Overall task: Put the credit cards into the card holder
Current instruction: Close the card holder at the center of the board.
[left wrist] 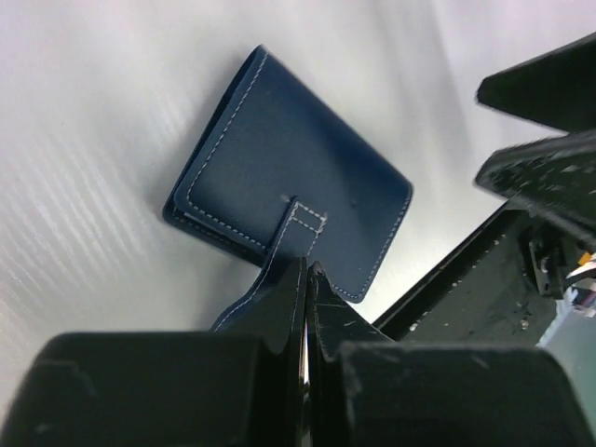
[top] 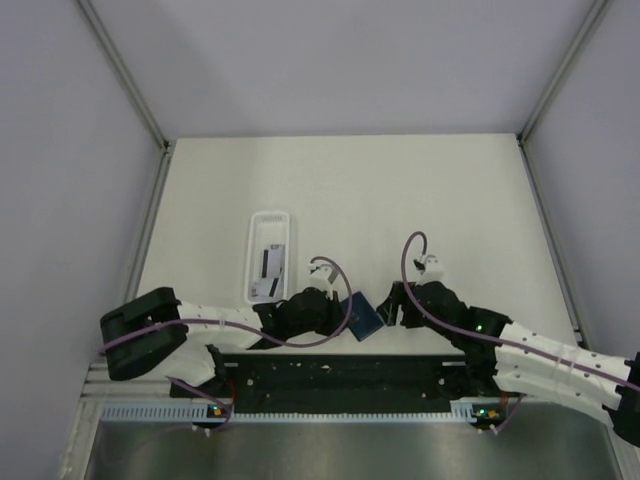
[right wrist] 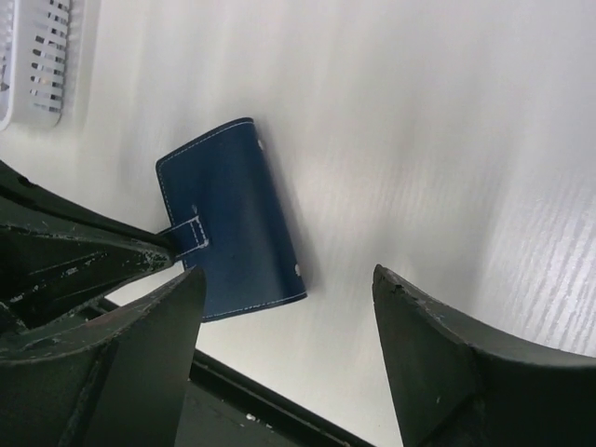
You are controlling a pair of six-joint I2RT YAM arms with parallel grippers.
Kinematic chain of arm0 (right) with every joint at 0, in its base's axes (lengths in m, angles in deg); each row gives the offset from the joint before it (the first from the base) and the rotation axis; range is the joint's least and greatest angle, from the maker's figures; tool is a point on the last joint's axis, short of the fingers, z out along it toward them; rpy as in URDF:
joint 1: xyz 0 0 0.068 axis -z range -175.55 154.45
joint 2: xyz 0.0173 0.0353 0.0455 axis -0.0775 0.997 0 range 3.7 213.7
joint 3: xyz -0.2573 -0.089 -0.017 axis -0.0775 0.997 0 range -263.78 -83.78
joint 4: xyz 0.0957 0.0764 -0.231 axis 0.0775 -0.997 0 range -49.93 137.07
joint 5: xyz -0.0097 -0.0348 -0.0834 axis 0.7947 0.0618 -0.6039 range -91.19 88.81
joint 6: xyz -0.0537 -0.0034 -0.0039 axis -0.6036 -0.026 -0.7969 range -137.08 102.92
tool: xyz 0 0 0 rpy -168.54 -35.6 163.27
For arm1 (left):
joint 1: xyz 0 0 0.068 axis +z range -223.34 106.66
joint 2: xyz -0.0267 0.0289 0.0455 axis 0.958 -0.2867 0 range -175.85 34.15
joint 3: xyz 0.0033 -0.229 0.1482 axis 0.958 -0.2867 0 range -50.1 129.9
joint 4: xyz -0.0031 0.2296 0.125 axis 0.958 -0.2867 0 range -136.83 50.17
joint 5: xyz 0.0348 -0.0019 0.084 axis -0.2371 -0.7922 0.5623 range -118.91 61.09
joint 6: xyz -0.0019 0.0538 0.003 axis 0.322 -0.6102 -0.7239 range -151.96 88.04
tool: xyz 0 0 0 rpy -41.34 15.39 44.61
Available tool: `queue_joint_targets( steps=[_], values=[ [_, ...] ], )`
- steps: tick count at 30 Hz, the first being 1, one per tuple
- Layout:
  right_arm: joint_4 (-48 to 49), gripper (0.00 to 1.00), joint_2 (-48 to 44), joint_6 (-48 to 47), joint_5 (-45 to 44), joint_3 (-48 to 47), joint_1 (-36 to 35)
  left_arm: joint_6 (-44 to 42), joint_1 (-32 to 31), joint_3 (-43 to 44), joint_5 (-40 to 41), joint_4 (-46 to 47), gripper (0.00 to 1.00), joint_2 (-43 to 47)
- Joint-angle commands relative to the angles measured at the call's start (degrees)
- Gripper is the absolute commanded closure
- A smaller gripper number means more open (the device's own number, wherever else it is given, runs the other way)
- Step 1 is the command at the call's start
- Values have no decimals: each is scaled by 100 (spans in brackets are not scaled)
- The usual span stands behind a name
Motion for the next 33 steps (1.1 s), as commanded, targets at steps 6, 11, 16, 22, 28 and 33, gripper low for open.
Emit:
queue_joint_targets(
  steps=[6,11,16,22,28,33],
  values=[
    [450,26,11,-335,851,163,799,223,-14,-93,-94,716,100,-622],
    [1073,26,275,-502,1545,400,879,301,-23,-251,-129,857,100,-728],
    [1715,27,583,-493,1976,620,914,354,-23,-339,-138,997,100,-851],
    [2629,32,1004,-292,2433,980,1019,355,-23,-331,-182,1129,100,-1009],
    [3359,43,1409,-212,2820,1130,1081,354,-23,-331,-226,1244,100,-1141],
    [3405,46,1436,-159,2778,1121,1081,372,-23,-348,-261,1358,100,-1273]
  ],
)
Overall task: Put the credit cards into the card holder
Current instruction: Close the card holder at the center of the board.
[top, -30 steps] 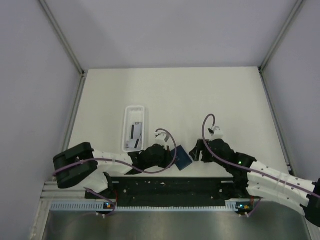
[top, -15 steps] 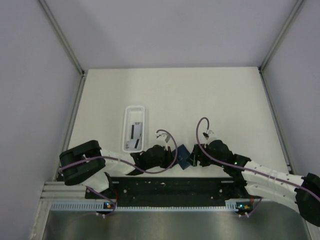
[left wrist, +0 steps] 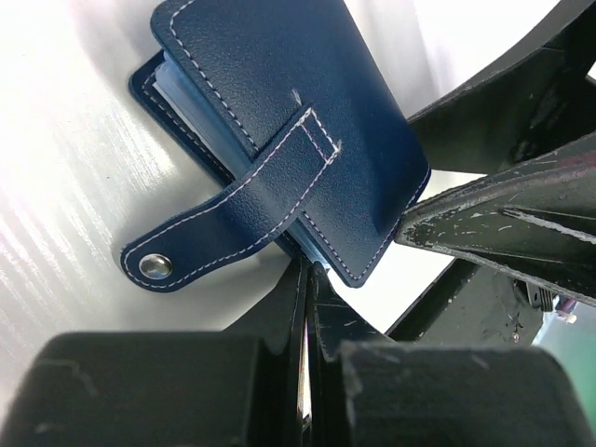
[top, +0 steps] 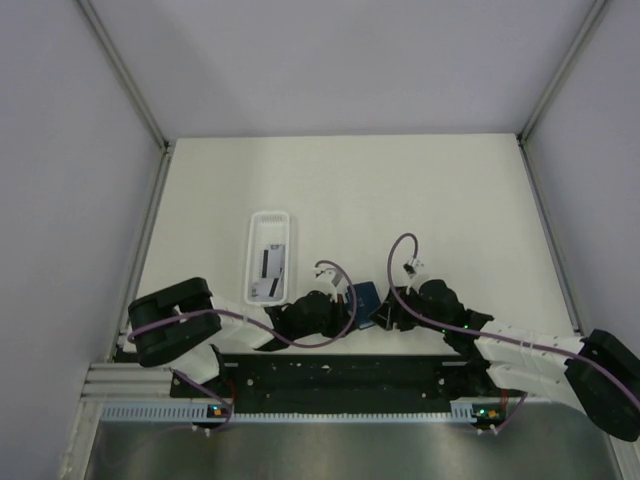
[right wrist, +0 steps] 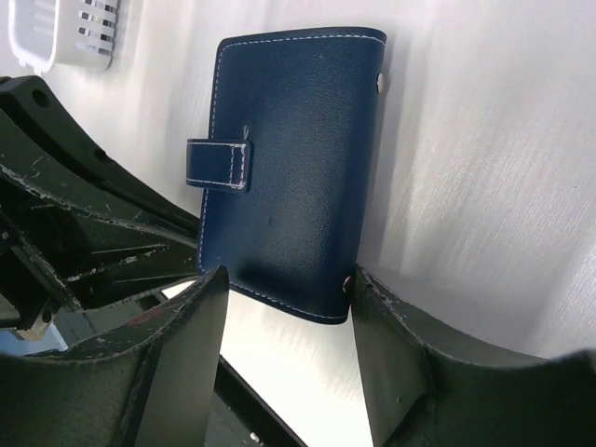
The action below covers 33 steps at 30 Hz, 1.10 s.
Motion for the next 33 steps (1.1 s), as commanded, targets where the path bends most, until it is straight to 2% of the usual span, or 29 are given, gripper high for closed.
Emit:
queue_joint_targets(
  steps=[1,6,12,15,25,33],
  values=[
    [276,46,-5,158,242,31,-32,-4,-18,-119,-45,25,100,-243],
    [-391,45,-285,289,-365,-31,-5,-82,-18,-285,-291,104,100,273],
    [-814,45,-804,404,-621,65,56,-592,-9,100,130,-1265,100,1898],
    [-806,45,-866,439,-586,118,100,-847,-1,408,613,-1566,100,2138],
    [-647,45,-778,553,-480,171,162,-1366,140,1129,632,-1215,100,655],
    [-586,45,-770,501,-419,215,223,-1041,149,744,553,-899,100,-41]
  ],
)
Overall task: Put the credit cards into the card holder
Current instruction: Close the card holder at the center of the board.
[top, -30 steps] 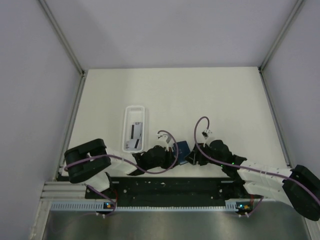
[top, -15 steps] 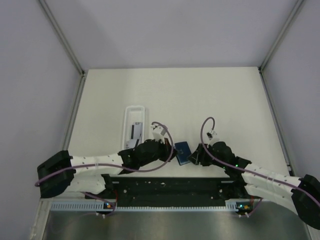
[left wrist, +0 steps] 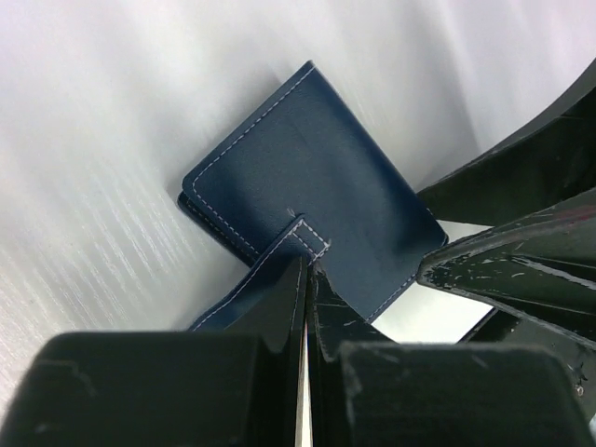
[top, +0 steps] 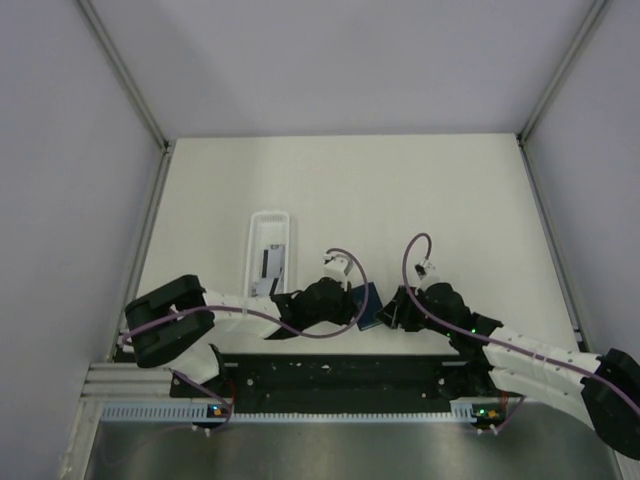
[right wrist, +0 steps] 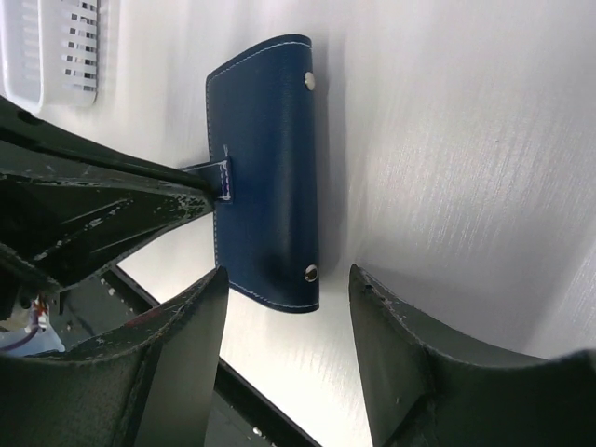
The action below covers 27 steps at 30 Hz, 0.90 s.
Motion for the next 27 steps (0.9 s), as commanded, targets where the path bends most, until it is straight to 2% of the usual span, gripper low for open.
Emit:
queue_joint_targets(
  steps=[1,11,17,19,20,22,25,27],
  values=[
    [199,45,30,0,19,97,99,150,20,-269,-35,463,100,-222],
    [1147,47,575,70,484,237,213,502,11,-586,-334,991,100,-618],
    [1596,66,716,53,678,264,213,634,20,-797,-369,1281,100,-671],
    [1527,79,559,-78,783,203,213,608,20,-797,-396,1281,100,-636],
    [1396,89,427,-166,809,142,213,599,20,-788,-431,1255,100,-566],
    [791,100,6,-359,705,-69,222,572,20,-771,-370,1037,100,-330],
    [-719,100,-960,-763,275,-648,213,520,20,-736,-142,492,100,337],
    [-1879,100,-1234,-1053,-120,-1166,213,441,20,-639,226,-43,100,829]
  ],
)
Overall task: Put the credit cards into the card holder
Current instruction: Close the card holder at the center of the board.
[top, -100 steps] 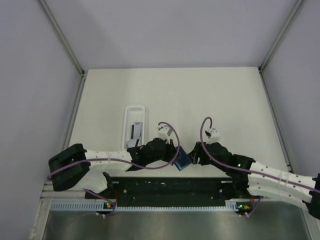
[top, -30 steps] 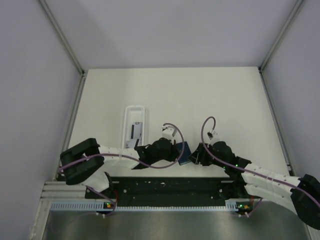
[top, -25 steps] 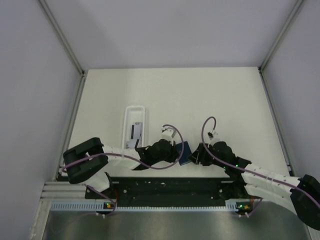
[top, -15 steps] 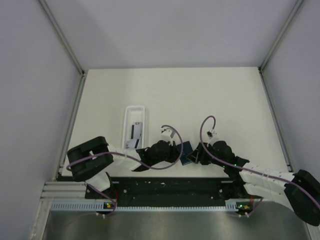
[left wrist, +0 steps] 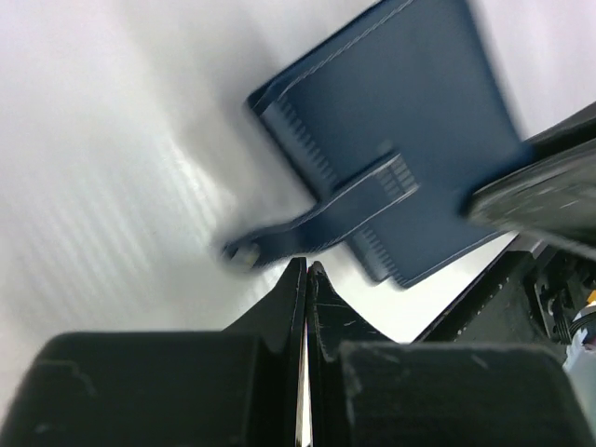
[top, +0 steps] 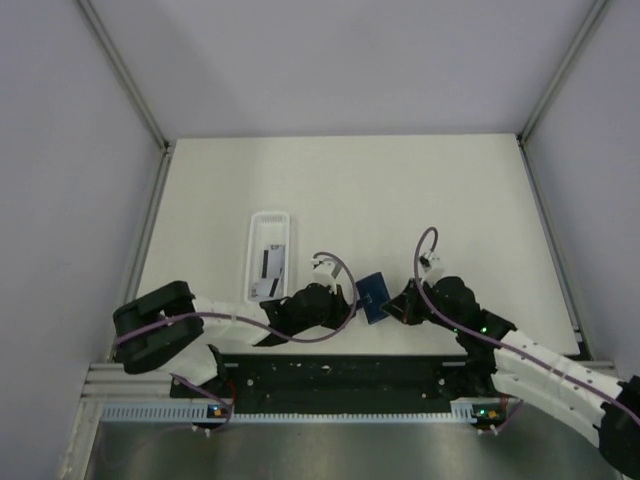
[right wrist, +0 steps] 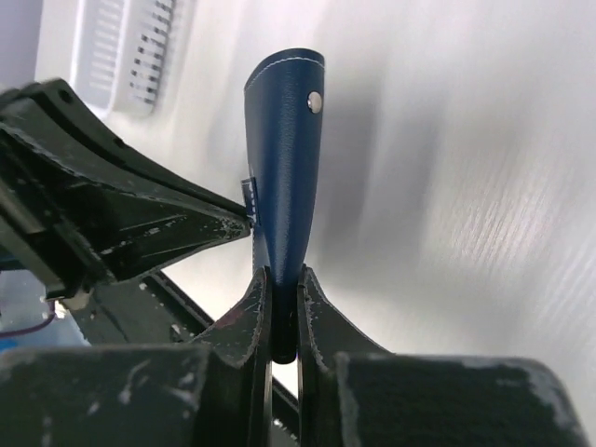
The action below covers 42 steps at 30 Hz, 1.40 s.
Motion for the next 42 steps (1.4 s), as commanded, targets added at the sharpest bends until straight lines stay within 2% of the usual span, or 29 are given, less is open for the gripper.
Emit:
queue_joint_targets(
  steps=[1,4,8,12,17,23,26,30,35,38,42],
  values=[
    [-2233,100,-669,-820,-748,-1303,-6,-206,-11,93,573,-1521,99,1040],
    [-3632,100,-407,-1084,-1451,-2251,-6,-329,-11,269,978,-2253,97,1621],
    [-4714,100,138,-954,-2145,-3079,-154,-418,-11,305,1224,-2658,97,2237],
    [-5760,100,1033,-454,-3410,-4037,-725,-365,-11,226,1383,-2940,97,2729],
    [-6527,100,2615,109,-4379,-4899,-1586,-268,-11,6,1436,-2993,97,3090],
    [-6230,100,3776,356,-4723,-4953,-2483,-75,-11,-213,1453,-3318,98,3441],
    [-6089,90,4269,505,-4890,-4979,-2852,-31,-11,-371,1471,-3309,98,3609],
    [-5861,66,4806,620,-4987,-5102,-3318,74,-11,-486,1497,-3432,98,3776],
    [-5457,45,5307,418,-4873,-5462,-3854,250,-11,-688,1550,-3599,98,4074],
    [-5115,40,5352,295,-4706,-5603,-4048,364,-11,-811,1620,-3766,98,4355],
    [-4035,37,4475,49,-4311,-5096,-4101,173,-11,-952,1603,-3653,98,4663]
  ],
)
